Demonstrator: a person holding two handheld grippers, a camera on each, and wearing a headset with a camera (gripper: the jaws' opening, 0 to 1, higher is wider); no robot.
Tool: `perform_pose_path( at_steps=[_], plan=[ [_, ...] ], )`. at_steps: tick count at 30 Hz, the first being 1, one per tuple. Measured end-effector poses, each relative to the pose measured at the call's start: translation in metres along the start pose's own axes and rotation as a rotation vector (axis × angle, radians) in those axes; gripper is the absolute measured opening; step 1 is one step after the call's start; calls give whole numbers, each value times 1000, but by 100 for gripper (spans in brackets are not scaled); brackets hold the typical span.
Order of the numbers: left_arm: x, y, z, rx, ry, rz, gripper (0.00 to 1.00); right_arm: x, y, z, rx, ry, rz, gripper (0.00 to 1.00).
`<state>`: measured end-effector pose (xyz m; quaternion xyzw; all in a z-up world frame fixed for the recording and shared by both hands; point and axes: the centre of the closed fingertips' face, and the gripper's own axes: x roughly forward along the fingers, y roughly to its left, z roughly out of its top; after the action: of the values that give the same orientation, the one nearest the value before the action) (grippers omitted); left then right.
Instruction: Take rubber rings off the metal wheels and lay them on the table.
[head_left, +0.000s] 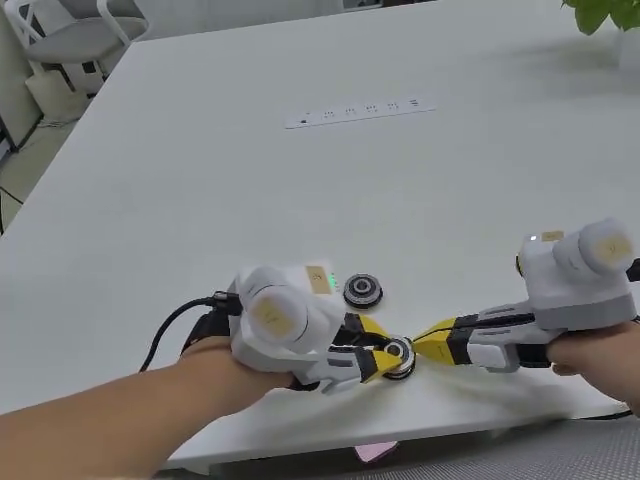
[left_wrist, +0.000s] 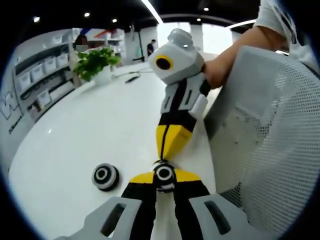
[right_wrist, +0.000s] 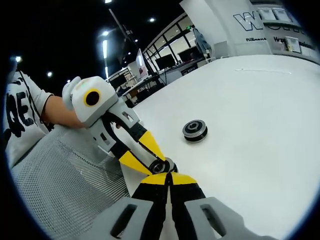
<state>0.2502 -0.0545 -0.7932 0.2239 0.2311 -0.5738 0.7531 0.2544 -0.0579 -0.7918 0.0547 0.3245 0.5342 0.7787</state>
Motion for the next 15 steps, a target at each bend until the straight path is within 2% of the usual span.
perform_pose_path(
  at_steps=[15],
  plan=[
    [1, 1, -1, -2, 0, 10, 12, 3, 8, 2, -38, -6, 40, 0]
  ],
)
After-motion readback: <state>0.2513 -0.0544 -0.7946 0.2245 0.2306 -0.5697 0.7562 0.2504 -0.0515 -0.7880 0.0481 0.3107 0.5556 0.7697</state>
